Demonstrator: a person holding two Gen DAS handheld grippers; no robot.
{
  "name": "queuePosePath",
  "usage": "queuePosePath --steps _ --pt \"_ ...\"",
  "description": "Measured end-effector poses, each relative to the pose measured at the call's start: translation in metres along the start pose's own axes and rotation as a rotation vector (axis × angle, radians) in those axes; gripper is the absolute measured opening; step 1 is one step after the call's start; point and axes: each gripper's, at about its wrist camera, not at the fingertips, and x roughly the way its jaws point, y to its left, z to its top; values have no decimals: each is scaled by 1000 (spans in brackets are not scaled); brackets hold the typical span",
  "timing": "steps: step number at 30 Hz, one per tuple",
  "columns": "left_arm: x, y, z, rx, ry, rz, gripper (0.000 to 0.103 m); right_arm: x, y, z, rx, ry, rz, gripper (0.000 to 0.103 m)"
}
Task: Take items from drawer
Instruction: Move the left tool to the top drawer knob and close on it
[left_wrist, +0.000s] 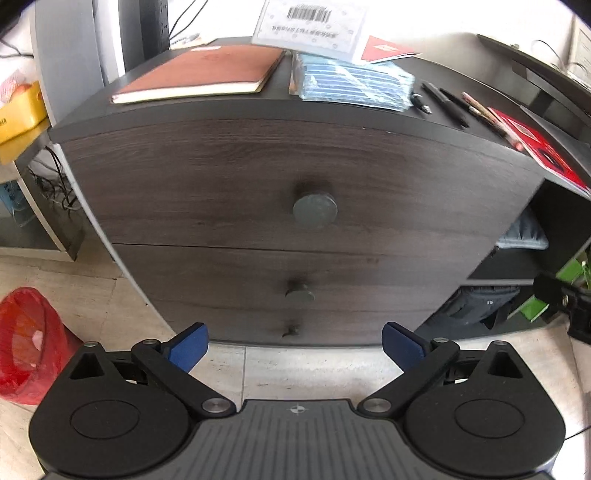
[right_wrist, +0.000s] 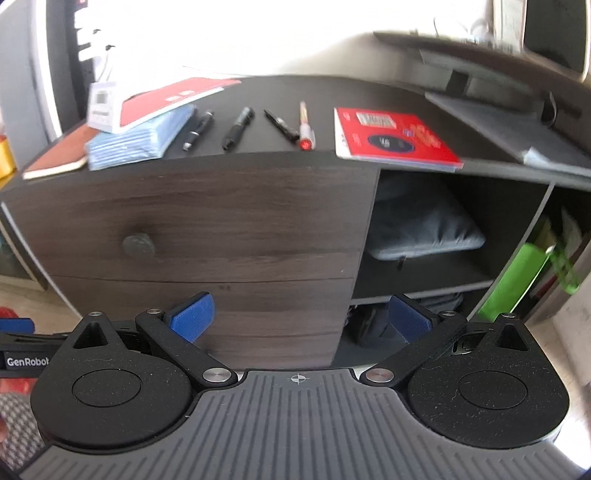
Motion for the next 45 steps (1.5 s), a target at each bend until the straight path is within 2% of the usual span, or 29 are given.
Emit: queuePosePath --steps 5,7,8,13,16,18,20,23,27,30,38,42,43,44,45 --pt "24 5 20 -23 -24 -22 89 29 -13 6 69 8 51 103" --pt "31 5 27 -8 -28 -45 77 39 -15 5 75 10 56 103" --pt "34 4 30 0 -29 -53 76 44 -16 4 74 15 55 103" --pt "47 -2 36 21 -36 -35 77 65 -12 4 39 34 17 102" --pt "54 -6 37 23 -41 -22 79 74 -6 4 -23 30 -8 96" --pt "59 -7 38 23 -40 -28 79 79 -6 5 -46 42 -2 94" --pt "64 -8 41 19 -41 -36 79 84 -8 7 -33 61 43 90" --pt "72 -11 51 17 -50 -48 78 89 -12 8 5 68 72 90" --pt "83 -10 66 -5 -49 -41 84 98 -11 10 -6 83 52 93" --pt "91 -10 78 -23 -28 -38 84 102 -13 12 -2 90 52 94" --pt "102 -18 98 22 -17 16 82 114 -20 22 -16 94 30 96" --pt "109 -21 98 10 23 -21 60 121 -24 25 -26 95 21 97" --pt "110 -21 99 -2 34 -42 44 122 -26 27 -33 93 17 97" --pt "111 -21 99 -15 43 -70 43 123 -28 28 -37 92 9 97" --pt "111 -23 98 -9 40 -65 42 125 -30 29 -40 90 3 97"
